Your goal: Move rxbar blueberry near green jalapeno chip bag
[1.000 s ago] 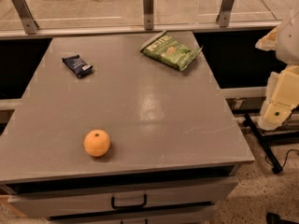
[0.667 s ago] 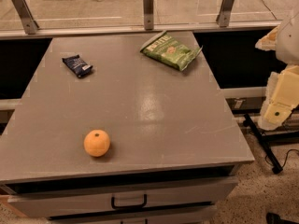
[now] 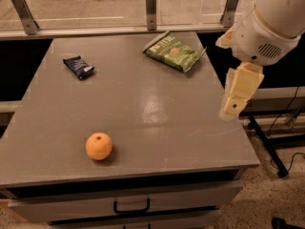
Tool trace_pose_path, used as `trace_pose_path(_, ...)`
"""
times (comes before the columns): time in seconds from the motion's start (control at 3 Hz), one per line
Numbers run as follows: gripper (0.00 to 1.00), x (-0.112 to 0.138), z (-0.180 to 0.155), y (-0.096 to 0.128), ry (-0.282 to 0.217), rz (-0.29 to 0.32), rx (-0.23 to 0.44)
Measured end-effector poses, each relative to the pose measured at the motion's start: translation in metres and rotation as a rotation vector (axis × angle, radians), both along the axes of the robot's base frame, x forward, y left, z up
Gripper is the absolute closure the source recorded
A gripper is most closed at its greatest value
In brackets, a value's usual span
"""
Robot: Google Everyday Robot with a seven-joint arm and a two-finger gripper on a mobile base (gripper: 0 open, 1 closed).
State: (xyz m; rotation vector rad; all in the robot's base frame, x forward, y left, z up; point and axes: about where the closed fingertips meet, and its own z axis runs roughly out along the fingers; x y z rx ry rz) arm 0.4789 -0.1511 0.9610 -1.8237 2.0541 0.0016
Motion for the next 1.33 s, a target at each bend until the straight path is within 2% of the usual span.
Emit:
trace_pose_path(0.33, 0.00, 0.036, 0.001, 0.085, -0.060, 0.154, 0.053)
trace_pose_path(0.67, 0.00, 0.060, 0.015, 0.188, -0.113, 0.299, 0.127)
trace_pose_path(1.0, 0.00, 0.060, 0.015, 0.188, -0.113, 0.299, 0.127)
trace_pose_path(1.33, 0.00, 0.070, 0.012, 0.195, -0.125, 0.260, 0.158)
